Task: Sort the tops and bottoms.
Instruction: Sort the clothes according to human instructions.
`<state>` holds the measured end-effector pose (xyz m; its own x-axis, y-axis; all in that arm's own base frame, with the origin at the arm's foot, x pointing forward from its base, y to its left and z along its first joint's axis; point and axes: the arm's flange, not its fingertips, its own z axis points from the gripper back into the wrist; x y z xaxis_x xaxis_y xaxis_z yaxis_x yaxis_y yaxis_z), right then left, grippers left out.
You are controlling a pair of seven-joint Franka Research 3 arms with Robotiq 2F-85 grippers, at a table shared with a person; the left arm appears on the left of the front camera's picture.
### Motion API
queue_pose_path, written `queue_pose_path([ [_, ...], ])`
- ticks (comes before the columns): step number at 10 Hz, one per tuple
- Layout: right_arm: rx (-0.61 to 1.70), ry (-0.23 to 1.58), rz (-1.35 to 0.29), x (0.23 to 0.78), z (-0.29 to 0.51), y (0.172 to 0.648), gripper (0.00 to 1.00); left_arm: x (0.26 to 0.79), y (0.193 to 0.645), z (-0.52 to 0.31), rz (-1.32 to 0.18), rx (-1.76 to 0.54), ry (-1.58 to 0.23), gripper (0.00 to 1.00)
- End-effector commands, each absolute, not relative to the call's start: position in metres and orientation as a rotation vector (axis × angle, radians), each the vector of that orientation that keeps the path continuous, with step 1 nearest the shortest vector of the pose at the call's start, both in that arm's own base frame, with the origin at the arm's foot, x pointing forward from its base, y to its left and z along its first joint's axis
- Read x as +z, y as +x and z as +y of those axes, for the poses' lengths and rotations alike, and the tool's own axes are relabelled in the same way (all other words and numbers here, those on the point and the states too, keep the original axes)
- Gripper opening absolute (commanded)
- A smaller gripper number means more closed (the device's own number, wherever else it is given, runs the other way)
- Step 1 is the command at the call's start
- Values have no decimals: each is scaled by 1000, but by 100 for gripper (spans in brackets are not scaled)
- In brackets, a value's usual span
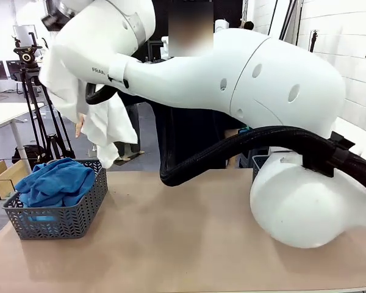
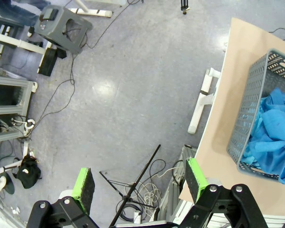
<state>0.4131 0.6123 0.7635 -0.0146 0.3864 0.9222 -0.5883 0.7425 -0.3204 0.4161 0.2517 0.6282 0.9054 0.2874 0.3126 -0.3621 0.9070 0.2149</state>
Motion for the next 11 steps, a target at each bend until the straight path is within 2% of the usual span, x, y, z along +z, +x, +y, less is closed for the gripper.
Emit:
queue_pose_path([
  [1, 809, 366, -1422, 932, 886, 543, 0, 629, 414, 253, -277, 338, 287, 100],
  [3, 795, 430, -1435, 931, 936, 553, 0, 629, 414, 253, -277, 338, 287, 100],
  [5, 806, 396, -1399, 902, 978, 554, 0, 629, 414, 253, -277, 338, 287, 100],
  [9, 997, 353, -1136, 796, 1015, 554, 0, 629, 414, 253, -277, 338, 287, 100],
  [11, 1019, 335, -1019, 740, 1018, 563, 0, 629, 414, 253, -277, 338, 287, 100],
])
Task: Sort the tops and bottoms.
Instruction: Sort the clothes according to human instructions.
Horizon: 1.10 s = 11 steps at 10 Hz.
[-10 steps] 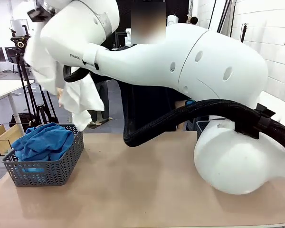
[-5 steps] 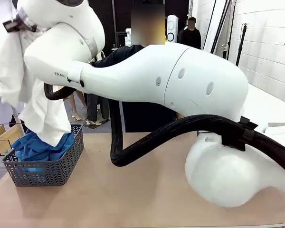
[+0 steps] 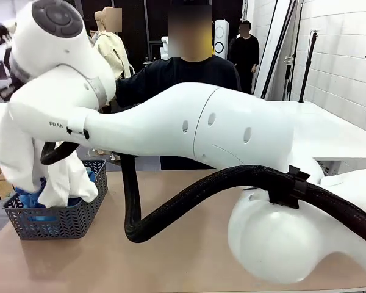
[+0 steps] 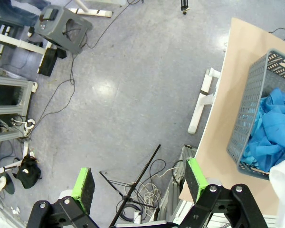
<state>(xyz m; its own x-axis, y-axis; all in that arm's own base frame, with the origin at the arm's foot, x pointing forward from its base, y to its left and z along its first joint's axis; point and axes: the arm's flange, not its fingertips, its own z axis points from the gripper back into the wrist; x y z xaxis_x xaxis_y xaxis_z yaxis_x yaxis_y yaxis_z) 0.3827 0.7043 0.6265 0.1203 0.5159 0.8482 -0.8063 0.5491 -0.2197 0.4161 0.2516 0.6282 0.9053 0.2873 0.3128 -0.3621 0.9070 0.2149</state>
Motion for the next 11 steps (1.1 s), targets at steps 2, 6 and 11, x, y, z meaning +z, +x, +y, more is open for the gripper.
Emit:
queue_pose_path([
  [2, 1083, 329, -889, 691, 1009, 569, 0, 629, 414, 253, -277, 338, 287, 100],
  [6, 1152, 304, -614, 599, 997, 567, 0, 629, 414, 253, -277, 338, 287, 100],
  [11, 1156, 236, -537, 585, 981, 571, 29, 629, 414, 253, -277, 338, 287, 100],
])
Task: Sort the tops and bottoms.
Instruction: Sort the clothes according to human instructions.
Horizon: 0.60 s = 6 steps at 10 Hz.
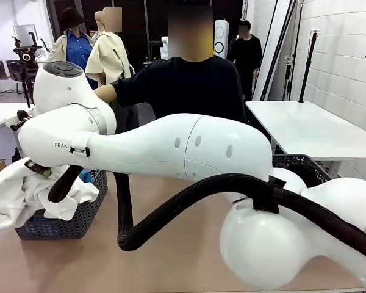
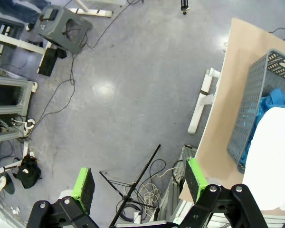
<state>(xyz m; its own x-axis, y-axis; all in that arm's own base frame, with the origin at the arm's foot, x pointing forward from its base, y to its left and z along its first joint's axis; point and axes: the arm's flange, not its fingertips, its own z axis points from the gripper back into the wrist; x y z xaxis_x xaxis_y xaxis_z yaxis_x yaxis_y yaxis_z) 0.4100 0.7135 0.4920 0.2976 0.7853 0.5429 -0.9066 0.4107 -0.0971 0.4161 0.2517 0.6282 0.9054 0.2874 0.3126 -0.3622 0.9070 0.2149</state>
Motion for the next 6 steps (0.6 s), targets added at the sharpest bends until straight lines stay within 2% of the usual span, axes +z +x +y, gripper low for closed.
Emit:
queue_pose_path([
  [1, 1143, 241, -531, 586, 978, 575, 49, 629, 414, 253, -277, 338, 287, 100],
  [3, 1104, 231, -523, 586, 972, 580, 88, 629, 414, 253, -277, 338, 287, 100],
  [4, 1091, 220, -520, 587, 968, 582, 100, 629, 414, 253, -277, 338, 287, 100],
  [6, 1075, 206, -535, 596, 955, 583, 100, 629, 414, 253, -277, 338, 287, 100],
])
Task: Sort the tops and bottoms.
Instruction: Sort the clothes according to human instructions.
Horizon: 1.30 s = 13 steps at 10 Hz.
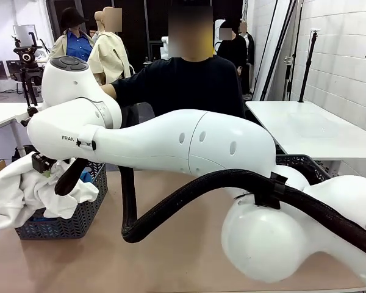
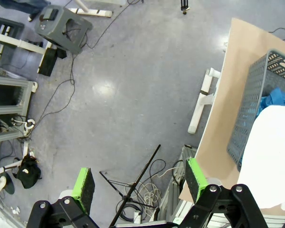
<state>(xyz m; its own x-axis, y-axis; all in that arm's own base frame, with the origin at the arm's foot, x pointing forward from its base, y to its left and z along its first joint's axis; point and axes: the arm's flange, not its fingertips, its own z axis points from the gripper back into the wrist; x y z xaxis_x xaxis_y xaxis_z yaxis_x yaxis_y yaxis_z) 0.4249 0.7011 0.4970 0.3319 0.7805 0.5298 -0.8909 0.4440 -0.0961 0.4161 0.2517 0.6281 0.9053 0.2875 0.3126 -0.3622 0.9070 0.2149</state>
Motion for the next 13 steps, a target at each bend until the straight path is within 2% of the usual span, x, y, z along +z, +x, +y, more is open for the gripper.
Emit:
queue_pose_path([
  [1, 1075, 203, -539, 602, 949, 583, 100, 629, 414, 253, -277, 338, 287, 100],
  [6, 1054, 187, -651, 663, 885, 574, 100, 629, 414, 253, -277, 338, 287, 100],
  [8, 1071, 124, -640, 681, 854, 568, 100, 629, 414, 253, -277, 338, 287, 100],
  [10, 1164, -74, -504, 703, 797, 554, 100, 629, 414, 253, -277, 338, 287, 100],
  [11, 1225, -232, -362, 714, 748, 544, 100, 629, 414, 253, -277, 338, 287, 100],
  [13, 1275, -372, -136, 715, 658, 521, 100, 629, 414, 253, -277, 338, 287, 100],
])
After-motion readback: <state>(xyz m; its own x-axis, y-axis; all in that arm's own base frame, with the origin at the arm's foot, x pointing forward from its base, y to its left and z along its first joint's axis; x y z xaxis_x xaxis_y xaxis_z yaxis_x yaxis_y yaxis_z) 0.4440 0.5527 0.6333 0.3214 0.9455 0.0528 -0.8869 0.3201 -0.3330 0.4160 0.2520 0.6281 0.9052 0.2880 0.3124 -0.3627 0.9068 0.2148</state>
